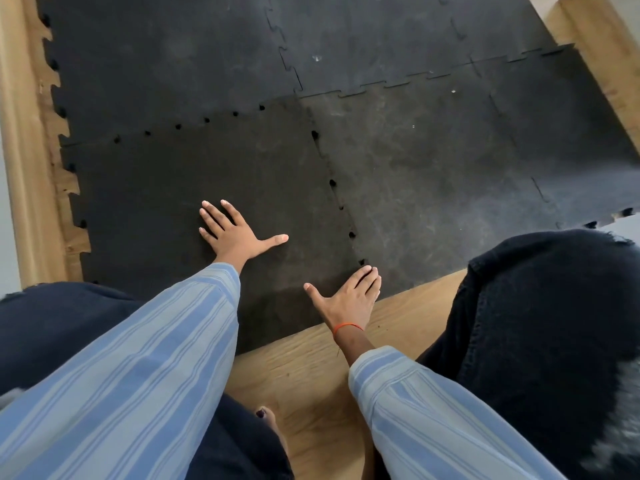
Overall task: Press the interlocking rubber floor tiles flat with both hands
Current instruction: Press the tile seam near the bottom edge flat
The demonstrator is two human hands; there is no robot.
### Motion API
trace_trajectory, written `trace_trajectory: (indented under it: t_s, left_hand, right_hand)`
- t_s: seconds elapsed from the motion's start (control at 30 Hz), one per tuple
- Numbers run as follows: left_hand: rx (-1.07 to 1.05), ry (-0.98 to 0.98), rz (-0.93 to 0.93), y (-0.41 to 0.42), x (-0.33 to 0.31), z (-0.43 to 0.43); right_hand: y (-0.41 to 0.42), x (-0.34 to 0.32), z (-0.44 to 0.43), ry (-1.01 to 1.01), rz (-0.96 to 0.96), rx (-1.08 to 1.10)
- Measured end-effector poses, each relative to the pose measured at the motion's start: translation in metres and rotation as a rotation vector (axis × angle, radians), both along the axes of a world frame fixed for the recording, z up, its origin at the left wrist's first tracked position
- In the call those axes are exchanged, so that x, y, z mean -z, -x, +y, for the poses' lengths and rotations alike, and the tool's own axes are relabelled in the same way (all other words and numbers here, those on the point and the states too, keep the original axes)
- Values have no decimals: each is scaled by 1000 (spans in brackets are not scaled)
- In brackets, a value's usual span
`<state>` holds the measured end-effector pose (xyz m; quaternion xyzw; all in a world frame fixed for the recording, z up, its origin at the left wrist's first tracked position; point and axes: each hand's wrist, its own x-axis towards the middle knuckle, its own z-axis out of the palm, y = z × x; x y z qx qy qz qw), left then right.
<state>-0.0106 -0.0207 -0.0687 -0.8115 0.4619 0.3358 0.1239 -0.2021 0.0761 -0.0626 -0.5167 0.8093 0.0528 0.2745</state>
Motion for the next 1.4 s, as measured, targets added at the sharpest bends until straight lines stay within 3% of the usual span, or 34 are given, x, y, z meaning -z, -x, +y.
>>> trace_trajectory:
  t_s: [0.47,0.73,1.0,1.17,1.3,1.4]
  left_hand:
    - [-31,-9,26,1,-2,-3]
    - [-22,25,19,1,3,2]
    - [-42,2,33,1,1,-3]
    - [-41,19,17,1,4,-1]
    - [-36,16,5,1,5,-2]
    - [-30,22,5,1,5,-1]
  right_hand:
    - [8,-3,-13,-211,-79,-37]
    - [0,1,15,1,24,50]
    - [14,6,6,-171,-113,-15]
    - [10,8,8,-127,-72,10]
    - [3,9,0,22,-65,-31]
    - [2,15,-5,-20,-91,-45]
